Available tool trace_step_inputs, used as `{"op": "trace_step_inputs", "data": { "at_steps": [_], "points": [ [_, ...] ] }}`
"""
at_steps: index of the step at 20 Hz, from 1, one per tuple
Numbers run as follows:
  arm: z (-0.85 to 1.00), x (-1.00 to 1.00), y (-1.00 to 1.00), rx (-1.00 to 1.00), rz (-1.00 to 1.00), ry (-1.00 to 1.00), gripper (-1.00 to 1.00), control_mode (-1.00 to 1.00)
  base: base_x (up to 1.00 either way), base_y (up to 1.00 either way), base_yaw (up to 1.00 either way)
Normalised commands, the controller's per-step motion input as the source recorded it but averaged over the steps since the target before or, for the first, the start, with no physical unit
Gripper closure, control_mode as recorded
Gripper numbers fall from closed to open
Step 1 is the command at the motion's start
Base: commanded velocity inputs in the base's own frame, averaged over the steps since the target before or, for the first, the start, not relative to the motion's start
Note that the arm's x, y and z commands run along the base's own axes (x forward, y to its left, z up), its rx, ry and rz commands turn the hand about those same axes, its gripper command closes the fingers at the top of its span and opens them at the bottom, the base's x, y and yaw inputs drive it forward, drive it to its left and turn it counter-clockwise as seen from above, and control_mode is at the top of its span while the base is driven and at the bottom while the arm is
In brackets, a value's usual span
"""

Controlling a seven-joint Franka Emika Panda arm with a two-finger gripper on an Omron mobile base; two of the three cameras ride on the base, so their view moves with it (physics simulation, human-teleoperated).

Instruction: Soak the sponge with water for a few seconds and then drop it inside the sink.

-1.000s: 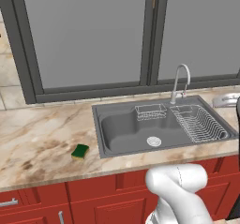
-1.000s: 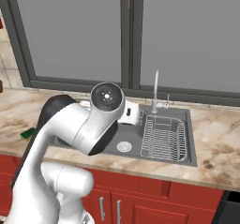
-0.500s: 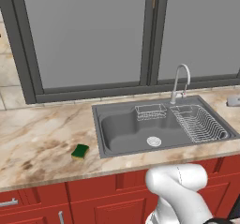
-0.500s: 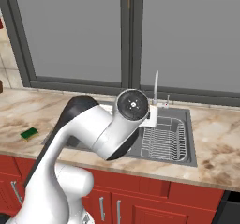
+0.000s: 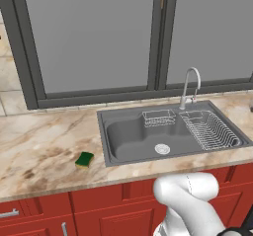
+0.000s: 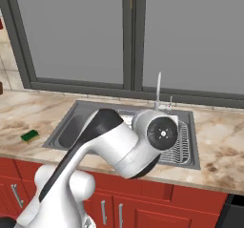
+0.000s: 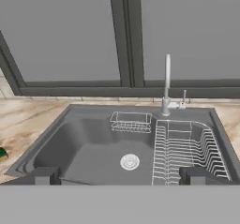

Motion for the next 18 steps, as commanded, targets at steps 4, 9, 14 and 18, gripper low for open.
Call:
{"op": "trace_step_inputs", "data": {
  "at_steps": [4, 9, 14, 18],
  "points": [
    [-0.11, 0.17, -0.25, 0.0, 0.11, -0.18, -1.0, -1.0, 0.0, 0.0, 0.0],
    [-0.05, 0.19, -0.16, 0.0, 0.1, -0.12, -1.0, -1.0, 0.0, 0.0, 0.0],
    [0.0, 0.48, -0.12, 0.0, 0.13, 0.0, -1.0, -1.0, 0.0, 0.0, 0.0],
    [0.0, 0.38, -0.03, 0.0, 0.15, 0.0, -1.0, -1.0, 0.0, 0.0, 0.0]
  ]
}}
